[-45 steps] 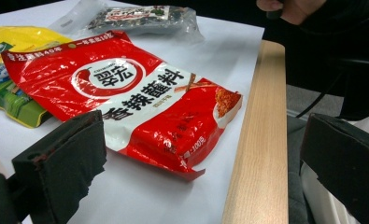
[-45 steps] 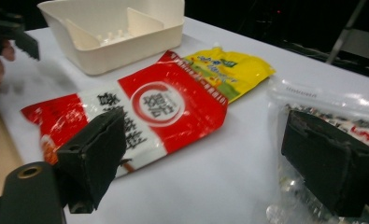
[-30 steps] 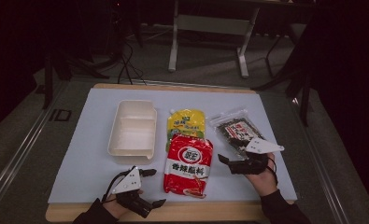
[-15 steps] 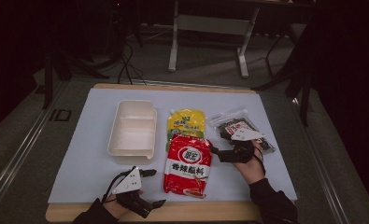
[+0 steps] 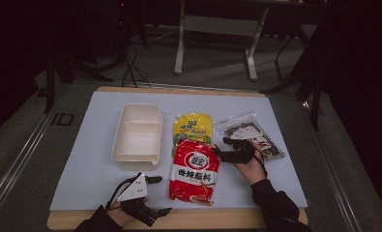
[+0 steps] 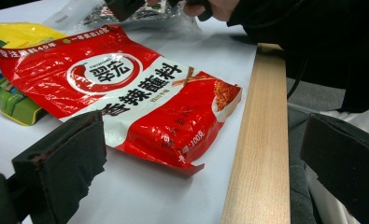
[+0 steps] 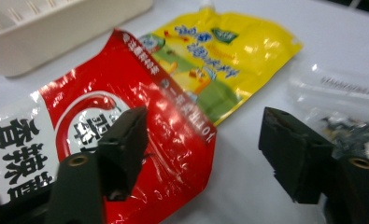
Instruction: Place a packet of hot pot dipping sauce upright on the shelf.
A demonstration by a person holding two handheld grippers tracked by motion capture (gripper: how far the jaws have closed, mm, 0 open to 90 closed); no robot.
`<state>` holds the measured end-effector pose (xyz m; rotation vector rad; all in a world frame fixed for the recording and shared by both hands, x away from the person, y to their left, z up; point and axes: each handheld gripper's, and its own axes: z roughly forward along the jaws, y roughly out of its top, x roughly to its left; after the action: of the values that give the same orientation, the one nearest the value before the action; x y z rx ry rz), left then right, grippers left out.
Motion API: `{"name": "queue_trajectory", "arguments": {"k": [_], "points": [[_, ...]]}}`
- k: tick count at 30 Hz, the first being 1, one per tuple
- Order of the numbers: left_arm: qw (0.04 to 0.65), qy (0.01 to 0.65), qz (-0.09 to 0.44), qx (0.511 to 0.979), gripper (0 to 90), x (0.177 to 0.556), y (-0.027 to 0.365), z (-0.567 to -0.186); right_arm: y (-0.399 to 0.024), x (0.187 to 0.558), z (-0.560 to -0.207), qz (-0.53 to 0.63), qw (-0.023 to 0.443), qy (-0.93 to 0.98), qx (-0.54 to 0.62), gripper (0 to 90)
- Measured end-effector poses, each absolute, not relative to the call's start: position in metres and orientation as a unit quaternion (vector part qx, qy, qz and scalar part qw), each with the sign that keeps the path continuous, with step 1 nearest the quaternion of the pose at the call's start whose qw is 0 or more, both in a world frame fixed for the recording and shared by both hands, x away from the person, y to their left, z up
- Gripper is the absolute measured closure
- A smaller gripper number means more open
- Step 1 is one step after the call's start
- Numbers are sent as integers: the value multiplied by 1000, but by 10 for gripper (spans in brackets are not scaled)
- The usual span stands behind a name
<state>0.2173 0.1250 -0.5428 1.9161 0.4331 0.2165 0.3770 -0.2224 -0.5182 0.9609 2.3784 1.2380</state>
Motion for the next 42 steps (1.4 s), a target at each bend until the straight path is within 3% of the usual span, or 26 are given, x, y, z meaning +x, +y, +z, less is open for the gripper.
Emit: {"name": "queue_trajectory", "arguments": {"k": [9, 12, 15, 16, 17, 42], "points": [[547, 177, 89, 813, 14, 216, 124, -543, -218, 391, -530, 397, 122, 839, 351, 477], [545, 173, 91, 816, 14, 216, 122, -544, -215, 392, -534, 383, 111, 849, 348, 601], [547, 175, 91, 813, 14, 216, 123, -543, -214, 390, -533, 379, 105, 855, 338, 809], [547, 175, 91, 813, 14, 216, 123, -543, -214, 390, -533, 379, 105, 855, 338, 809], [548, 177, 92, 813, 14, 216, 124, -543, -215, 390, -530, 376, 106, 857, 336, 863], [552, 190, 110, 804, 14, 217, 125, -535, -218, 371, -483, 406, 129, 854, 298, 893]]}}
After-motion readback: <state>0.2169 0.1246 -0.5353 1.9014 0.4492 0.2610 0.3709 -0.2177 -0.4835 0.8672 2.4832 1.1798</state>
